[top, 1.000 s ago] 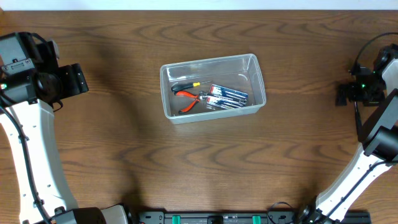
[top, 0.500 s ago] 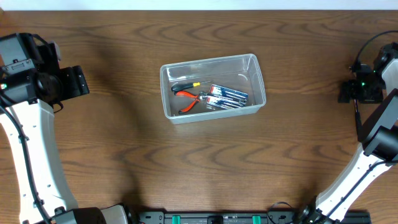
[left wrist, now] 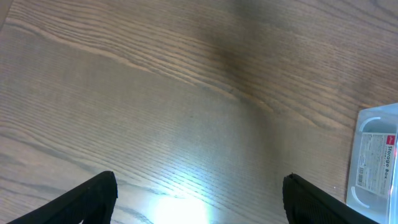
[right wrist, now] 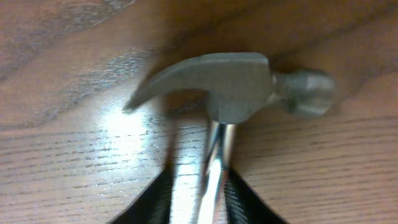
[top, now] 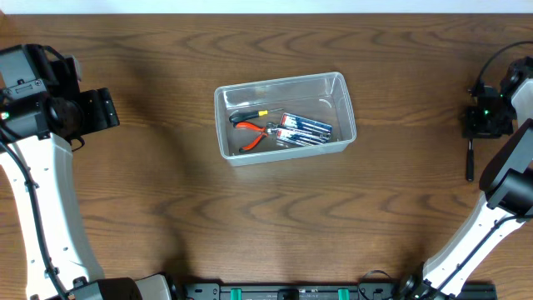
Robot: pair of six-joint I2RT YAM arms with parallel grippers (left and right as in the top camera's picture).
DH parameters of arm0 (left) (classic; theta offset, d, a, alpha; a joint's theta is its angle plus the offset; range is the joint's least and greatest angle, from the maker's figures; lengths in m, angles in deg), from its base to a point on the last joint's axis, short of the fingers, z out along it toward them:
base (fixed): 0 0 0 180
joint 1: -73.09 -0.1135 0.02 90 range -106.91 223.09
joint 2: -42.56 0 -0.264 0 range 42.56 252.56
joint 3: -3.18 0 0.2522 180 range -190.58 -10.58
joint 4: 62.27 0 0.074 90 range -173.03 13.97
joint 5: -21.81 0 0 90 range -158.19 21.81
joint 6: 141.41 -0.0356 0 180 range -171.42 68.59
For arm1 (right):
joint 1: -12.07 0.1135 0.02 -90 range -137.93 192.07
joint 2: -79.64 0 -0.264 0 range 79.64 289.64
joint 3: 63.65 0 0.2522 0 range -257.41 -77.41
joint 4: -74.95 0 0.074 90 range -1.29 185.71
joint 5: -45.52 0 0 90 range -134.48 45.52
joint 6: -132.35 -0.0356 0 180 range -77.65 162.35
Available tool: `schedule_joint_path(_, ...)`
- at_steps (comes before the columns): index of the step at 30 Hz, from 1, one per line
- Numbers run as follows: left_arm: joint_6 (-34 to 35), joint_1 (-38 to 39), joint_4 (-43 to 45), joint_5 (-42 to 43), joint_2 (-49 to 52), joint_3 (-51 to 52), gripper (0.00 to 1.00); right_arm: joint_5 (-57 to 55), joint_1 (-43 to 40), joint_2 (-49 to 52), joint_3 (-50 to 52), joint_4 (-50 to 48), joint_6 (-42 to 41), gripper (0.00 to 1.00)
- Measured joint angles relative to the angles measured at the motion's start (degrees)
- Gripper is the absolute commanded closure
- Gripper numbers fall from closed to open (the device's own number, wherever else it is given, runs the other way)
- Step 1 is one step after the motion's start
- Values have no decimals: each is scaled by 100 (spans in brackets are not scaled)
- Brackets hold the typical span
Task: Pack container
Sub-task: 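Lower the right gripper and grasp the black-handled hammer, then carry the hammer with the right gripper and release it into the container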
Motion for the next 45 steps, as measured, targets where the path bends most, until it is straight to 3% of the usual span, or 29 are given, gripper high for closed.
schedule_joint_path(10, -2, 0, 0, 0, 0, 0, 17, -7, 0, 0, 0, 0, -46, 87)
schedule_joint_path(15, -7, 0, 0, 0, 0, 0, 17, -15, 2, 0, 0, 9, -87, 98)
schedule_joint_path(30, -87, 0, 2, 0, 0, 0, 17, -98, 319, -13, -11, 68, -140, 99)
schedule_joint_path(37, -136, 0, 2, 0, 0, 0, 17, -39, 1342, -315, -671, 501, -15, 99)
schedule_joint_path(41, -138, 0, 4, 0, 0, 0, 17, -37, 2205, -1187, -1440, 483, 505, 99)
schedule_joint_path(45, -138, 0, 4, 0, 0, 0, 17, 33, 3591, -2247, -1864, 389, 1266, 99)
